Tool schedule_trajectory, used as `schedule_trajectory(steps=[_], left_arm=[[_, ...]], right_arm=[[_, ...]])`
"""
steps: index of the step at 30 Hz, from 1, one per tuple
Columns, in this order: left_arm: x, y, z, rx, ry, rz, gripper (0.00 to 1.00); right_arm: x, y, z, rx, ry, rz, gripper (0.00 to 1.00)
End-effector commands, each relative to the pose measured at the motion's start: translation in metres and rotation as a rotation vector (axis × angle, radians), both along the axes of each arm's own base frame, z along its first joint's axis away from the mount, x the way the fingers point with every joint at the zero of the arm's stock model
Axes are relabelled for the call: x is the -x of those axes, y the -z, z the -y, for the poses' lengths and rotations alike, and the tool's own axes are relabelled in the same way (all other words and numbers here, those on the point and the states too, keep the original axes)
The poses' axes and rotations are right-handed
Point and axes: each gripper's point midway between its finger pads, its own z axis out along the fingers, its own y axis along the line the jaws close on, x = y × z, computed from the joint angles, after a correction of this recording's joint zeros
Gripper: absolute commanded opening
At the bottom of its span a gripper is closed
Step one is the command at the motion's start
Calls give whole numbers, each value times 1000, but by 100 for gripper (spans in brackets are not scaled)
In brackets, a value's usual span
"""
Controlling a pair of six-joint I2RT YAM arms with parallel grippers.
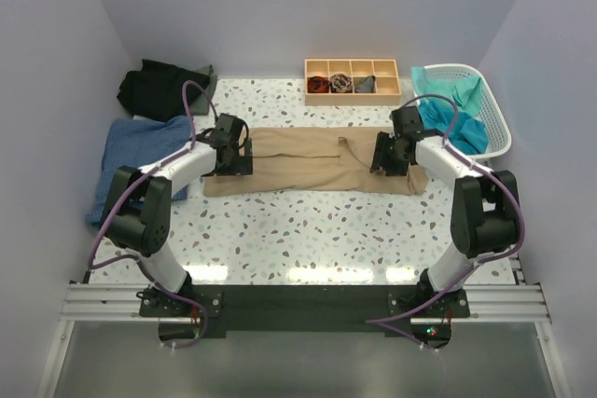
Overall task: Fold and stack the t-shirts
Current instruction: Fold the tshirt
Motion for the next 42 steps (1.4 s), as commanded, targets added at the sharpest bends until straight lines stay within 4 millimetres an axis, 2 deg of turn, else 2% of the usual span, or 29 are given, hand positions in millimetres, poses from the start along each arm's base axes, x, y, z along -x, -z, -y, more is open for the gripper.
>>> schedule_trajectory(steps=[1, 10, 14, 17, 19, 20, 21, 23, 28, 30, 31, 33, 34, 37, 42], left_arm=[[-14, -24, 6, 27, 19, 81, 100], [-14, -21, 6, 24, 18, 76, 100], [-13, -18, 5, 18, 17, 66, 100], [-13, -17, 5, 16, 17, 60, 100], [-13, -17, 4, 14, 15, 63, 100], [-13, -17, 4, 12, 15, 62, 100], [-13, -17, 4, 12, 15, 62, 100], [-13, -16, 4, 11, 15, 59, 100], [-14, -14, 5, 12, 14, 56, 100], [-14, -12, 6, 16, 17, 50, 100], [-14, -12, 6, 15, 18, 48, 100], [-14, -13, 6, 14, 19, 48, 100], [-14, -13, 5, 13, 16, 50, 100], [-14, -13, 4, 8, 15, 50, 100], [-14, -10, 4, 2, 11, 43, 100]], right_arm=[[-10, -15, -7, -72, 40, 84, 51], [-29, -5, -9, -69, 43, 99, 49], [-33, 3, -10, -60, 38, 70, 45], [-36, 5, -10, -64, 39, 80, 37], [-37, 5, -10, -60, 37, 91, 28], [-39, 3, -9, -54, 36, 94, 25], [-39, 2, -9, -48, 29, 98, 17], [-43, -7, -6, -33, 29, 116, 11], [-58, -33, 0, 1, 29, 185, 11], [-65, -30, 4, 34, 35, 182, 11], [-74, -38, 3, 32, 35, 201, 11], [-83, -34, 5, 53, 43, 201, 10], [-92, -41, 7, 62, 51, 226, 10], [-107, -44, 14, 114, 78, 247, 10], [-122, -42, 26, 182, 114, 249, 10]])
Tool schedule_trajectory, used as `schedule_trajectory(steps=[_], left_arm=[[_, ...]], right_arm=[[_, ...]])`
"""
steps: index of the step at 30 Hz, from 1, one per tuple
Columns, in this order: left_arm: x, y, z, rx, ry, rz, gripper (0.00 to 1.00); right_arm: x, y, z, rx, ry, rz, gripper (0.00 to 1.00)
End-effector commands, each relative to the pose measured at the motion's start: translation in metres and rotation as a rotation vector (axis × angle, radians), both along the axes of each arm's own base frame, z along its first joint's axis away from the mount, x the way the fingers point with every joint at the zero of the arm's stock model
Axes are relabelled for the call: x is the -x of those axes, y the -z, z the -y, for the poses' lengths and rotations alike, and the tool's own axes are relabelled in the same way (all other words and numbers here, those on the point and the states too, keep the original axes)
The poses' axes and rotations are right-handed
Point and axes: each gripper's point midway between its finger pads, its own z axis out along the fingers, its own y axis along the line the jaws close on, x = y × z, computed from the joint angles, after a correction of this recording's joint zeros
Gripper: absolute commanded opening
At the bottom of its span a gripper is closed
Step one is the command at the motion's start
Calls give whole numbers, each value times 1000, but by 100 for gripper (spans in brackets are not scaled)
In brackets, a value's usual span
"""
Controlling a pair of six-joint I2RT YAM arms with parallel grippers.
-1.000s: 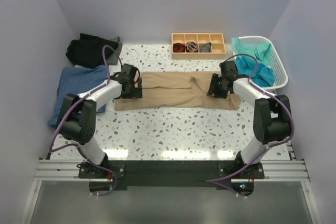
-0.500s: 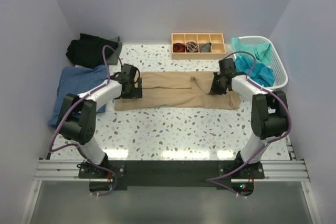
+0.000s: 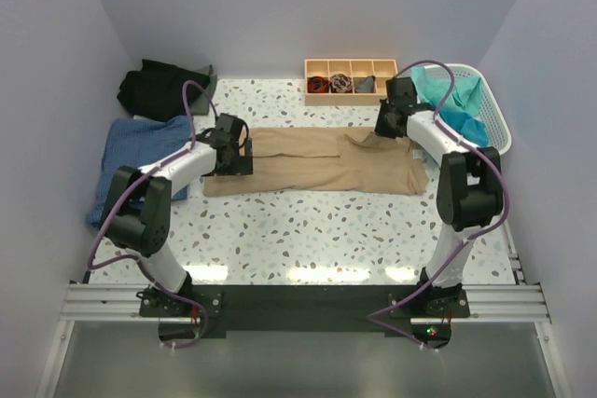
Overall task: Fold and stack the t-shirts
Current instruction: Fold the tshirt
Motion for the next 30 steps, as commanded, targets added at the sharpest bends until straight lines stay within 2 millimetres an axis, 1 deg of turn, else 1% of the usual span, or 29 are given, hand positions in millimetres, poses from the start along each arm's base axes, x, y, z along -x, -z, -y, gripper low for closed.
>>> schedule_trajectory(steps=[1, 3, 4, 5, 6, 9, 10, 12, 13, 14, 15, 16, 17, 18, 20, 21, 22, 23, 24, 25, 26, 27, 28, 29, 30], left_arm=[[-14, -9, 3, 1, 7, 41, 100], [-14, -8, 3, 1, 7, 36, 100], [-14, -8, 4, 2, 9, 36, 100], [-15, -8, 4, 2, 9, 37, 100], [-14, -7, 4, 0, 10, 34, 100], [-15, -8, 3, -3, 10, 33, 100], [-16, -8, 3, -2, 9, 35, 100], [-16, -9, 4, 1, 10, 37, 100], [-16, -9, 4, 2, 10, 38, 100], [-16, -8, 4, 1, 10, 37, 100], [-16, -8, 4, 1, 10, 36, 100], [-16, -7, 4, 0, 10, 33, 100], [-15, -8, 4, -1, 9, 35, 100], [-15, -8, 3, -1, 7, 35, 100], [-15, -9, 3, -1, 5, 37, 100], [-16, -11, 3, 1, 7, 47, 100], [-17, -13, 3, 0, 5, 52, 100], [-18, -16, 4, 6, 6, 65, 100], [-23, -22, 7, 16, 10, 90, 100], [-29, -29, 9, 29, 9, 114, 100], [-34, -35, 11, 38, 13, 131, 100], [-41, -42, 15, 54, 21, 162, 100], [-50, -51, 20, 72, 32, 192, 100], [-55, -55, 24, 85, 38, 212, 100], [-64, -60, 28, 97, 49, 241, 100]], right_arm=[[-17, -10, 21, 105, 64, 40, 10], [-19, -5, 25, 127, 77, 38, 10], [-22, -5, 25, 129, 76, 48, 11], [-24, -5, 24, 126, 68, 51, 7], [-25, -6, 24, 122, 68, 64, 6], [-34, -6, 15, 86, 43, 120, 5], [-38, -9, 14, 84, 41, 132, 4], [-43, -4, 15, 91, 47, 124, 6], [-47, -9, 14, 88, 47, 132, 9], [-50, -9, 10, 76, 33, 134, 14], [-52, -8, 8, 67, 25, 131, 28], [-53, -10, 6, 62, 21, 129, 56], [-54, -10, 6, 63, 19, 124, 63], [-52, -10, 8, 67, 23, 122, 67], [-49, -17, 11, 81, 29, 135, 71], [-45, -25, 13, 83, 34, 155, 72], [-43, -28, 13, 84, 30, 163, 75], [-39, -30, 14, 80, 28, 164, 75], [-31, -27, 12, 75, 17, 142, 75], [-27, -31, 12, 71, 11, 139, 76], [-23, -29, 11, 66, 6, 129, 76], [-14, -21, 10, 59, -6, 93, 76], [-9, -21, 6, 41, -22, 80, 75], [-4, -17, 5, 31, -29, 63, 75], [3, -8, 2, 20, -44, 35, 75]])
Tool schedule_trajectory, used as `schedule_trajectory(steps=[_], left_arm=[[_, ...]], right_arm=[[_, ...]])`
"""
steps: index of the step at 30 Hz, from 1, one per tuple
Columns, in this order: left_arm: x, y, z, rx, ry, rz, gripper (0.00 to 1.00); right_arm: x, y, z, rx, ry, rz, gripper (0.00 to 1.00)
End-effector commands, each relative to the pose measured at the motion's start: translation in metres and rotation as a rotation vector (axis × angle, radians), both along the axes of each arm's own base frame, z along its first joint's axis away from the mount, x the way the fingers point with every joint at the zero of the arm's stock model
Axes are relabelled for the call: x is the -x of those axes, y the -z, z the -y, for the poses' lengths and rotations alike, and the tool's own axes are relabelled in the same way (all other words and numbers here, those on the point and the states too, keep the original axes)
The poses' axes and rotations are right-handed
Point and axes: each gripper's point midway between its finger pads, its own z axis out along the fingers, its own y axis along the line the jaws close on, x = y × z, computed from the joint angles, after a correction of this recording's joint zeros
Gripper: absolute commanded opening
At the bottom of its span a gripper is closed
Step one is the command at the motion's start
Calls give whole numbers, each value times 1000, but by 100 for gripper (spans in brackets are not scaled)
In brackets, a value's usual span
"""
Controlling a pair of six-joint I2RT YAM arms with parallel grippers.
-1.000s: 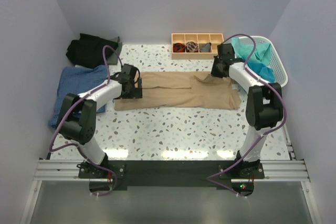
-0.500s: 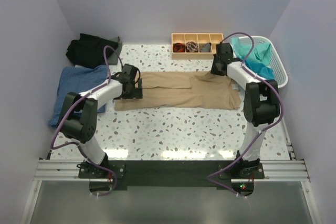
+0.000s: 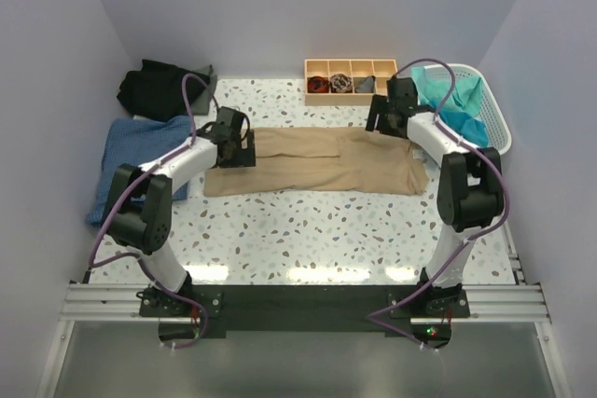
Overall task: Fold and stack the t-shirts
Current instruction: Fold the tshirt
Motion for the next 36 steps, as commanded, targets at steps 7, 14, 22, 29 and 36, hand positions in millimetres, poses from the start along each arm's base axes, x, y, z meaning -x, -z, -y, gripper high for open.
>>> schedule_trajectory(steps=[7, 14, 22, 29, 36], left_arm=[[-96, -40, 45, 115, 100, 259, 100], [-103, 5, 49, 108, 109, 207, 100], [-49, 45, 18, 23, 13, 56, 100], [29, 71, 11, 30, -15, -96, 100], [119, 65, 55, 149, 78, -180, 100]], right_arm=[[31, 23, -21, -101, -100, -113, 75], [26, 56, -23, -98, -91, -184, 75], [39, 78, -14, -61, -50, -287, 77], [33, 97, -16, -35, -67, -383, 77], [22, 102, -26, -33, -137, -436, 77]])
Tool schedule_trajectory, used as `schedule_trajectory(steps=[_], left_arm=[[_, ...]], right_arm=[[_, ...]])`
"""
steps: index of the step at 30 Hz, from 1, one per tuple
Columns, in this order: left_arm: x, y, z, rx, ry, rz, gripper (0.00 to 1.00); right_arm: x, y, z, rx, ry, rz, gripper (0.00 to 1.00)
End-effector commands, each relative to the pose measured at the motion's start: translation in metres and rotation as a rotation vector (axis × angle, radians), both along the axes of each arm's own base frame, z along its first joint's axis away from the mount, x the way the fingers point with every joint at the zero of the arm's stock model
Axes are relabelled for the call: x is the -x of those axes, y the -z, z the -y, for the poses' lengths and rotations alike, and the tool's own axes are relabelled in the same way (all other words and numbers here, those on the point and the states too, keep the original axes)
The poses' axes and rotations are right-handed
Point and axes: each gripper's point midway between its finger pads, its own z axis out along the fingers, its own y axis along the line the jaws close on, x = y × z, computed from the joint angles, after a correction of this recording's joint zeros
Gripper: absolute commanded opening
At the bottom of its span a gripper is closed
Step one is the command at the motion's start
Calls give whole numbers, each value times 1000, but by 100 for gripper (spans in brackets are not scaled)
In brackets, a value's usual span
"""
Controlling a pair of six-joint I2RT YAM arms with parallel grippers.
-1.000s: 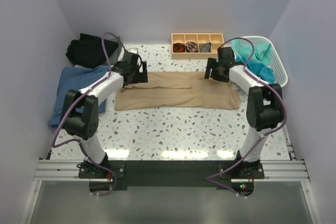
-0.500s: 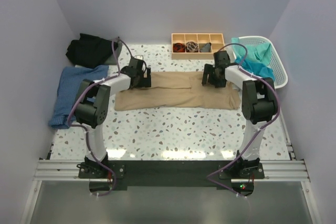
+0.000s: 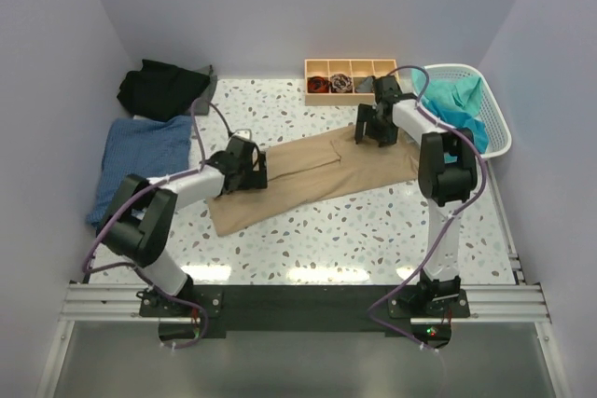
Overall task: Fold and stack the t-shirts
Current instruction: Fold the tshirt
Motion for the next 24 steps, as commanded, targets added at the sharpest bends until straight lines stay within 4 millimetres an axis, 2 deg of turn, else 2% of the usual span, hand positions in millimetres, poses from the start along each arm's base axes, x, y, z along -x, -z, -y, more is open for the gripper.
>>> schedule_trajectory(steps=[1, 2, 5, 8, 9, 11, 13, 15, 17, 20, 22, 24], left_arm=[[100, 29, 21, 40, 46, -263, 100], [112, 27, 32, 53, 75, -275, 100], [144, 23, 49, 94, 135, -310, 100], [182, 27, 53, 97, 183, -358, 100], [197, 30, 51, 99, 199, -379, 100], [223, 34, 54, 96, 230, -418, 100], [252, 36, 55, 89, 281, -444, 100], [270, 34, 56, 107, 276, -458, 100], [291, 32, 62, 112, 313, -473, 100], [316, 23, 76, 140, 394, -495, 100], [325, 15, 85, 133, 443, -483, 100], [320, 5, 95, 138, 456, -443, 100]], right_arm=[[16, 34, 0, 35, -59, -135, 77], [13, 30, -2, 36, -66, -132, 77], [10, 26, -17, 4, -107, -130, 77], [14, 26, -38, -12, -171, -151, 78], [20, 34, -52, -15, -208, -177, 78], [24, 34, -66, 0, -275, -199, 78], [36, 43, -90, 21, -378, -228, 79], [44, 42, -112, 57, -465, -230, 79], [45, 43, -124, 76, -508, -221, 80], [46, 36, -147, 59, -584, -186, 80], [46, 30, -158, 41, -632, -164, 81], [40, 18, -167, 23, -698, -124, 81]])
